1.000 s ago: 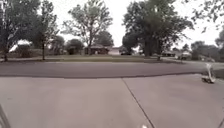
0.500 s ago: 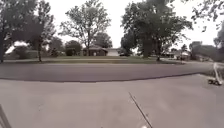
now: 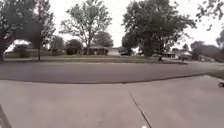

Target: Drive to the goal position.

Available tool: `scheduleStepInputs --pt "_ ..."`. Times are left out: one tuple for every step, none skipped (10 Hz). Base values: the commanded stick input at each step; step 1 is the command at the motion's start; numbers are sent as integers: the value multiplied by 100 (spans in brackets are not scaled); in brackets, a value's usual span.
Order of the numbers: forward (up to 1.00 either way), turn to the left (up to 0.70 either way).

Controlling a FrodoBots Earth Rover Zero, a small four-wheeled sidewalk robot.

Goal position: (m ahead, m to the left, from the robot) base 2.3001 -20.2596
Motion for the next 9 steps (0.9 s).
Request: scheduleStepInputs --pt "70 -27" --pt "70 -35" --pt "70 -35" --pt "70 -35" --pt "70 -35" --pt "70 -16" --pt "70 0" --pt "70 0" --pt "70 0"
